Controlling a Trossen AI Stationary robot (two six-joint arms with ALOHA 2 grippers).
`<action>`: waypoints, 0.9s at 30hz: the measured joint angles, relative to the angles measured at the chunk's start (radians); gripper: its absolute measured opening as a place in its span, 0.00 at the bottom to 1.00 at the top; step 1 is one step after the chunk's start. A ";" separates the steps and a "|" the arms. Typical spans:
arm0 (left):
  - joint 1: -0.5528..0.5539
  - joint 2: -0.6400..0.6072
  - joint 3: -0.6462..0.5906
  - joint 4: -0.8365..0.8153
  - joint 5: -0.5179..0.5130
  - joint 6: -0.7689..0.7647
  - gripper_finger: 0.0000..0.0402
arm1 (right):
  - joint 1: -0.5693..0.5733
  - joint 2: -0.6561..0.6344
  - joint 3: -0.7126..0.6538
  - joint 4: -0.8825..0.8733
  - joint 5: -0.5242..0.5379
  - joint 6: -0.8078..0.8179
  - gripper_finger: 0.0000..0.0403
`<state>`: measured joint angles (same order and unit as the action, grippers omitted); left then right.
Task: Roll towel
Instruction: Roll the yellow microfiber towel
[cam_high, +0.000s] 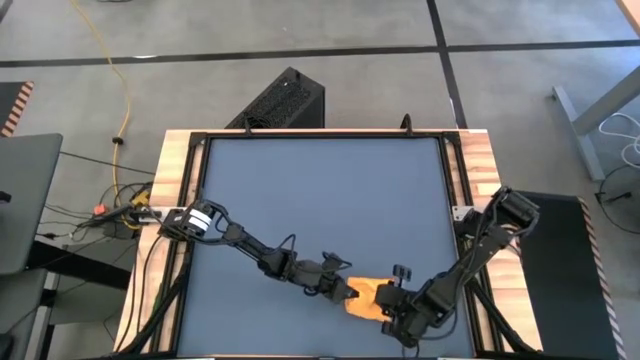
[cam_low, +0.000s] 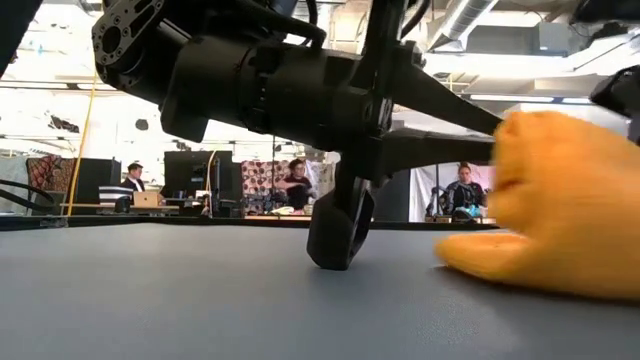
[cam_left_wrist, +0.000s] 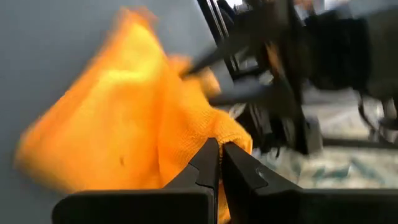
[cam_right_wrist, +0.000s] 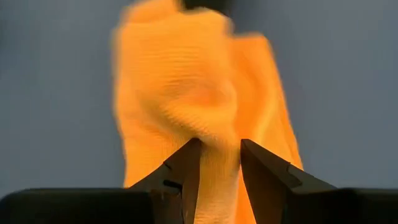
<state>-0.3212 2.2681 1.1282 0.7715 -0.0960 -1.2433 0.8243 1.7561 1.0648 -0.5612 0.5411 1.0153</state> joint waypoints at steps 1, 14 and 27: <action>0.000 0.000 0.000 -0.001 0.018 0.035 0.00 | -0.008 0.000 -0.009 0.000 -0.007 -0.002 0.34; -0.048 -0.004 0.000 -0.024 0.065 0.196 0.00 | -0.088 -0.003 -0.136 0.224 -0.126 -0.109 0.12; -0.134 -0.063 0.001 -0.250 0.053 0.305 0.00 | -0.113 -0.002 -0.151 0.267 -0.166 -0.162 0.08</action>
<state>-0.4553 2.2053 1.1289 0.5219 -0.0425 -0.9385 0.7116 1.7538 0.9134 -0.2944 0.3755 0.8535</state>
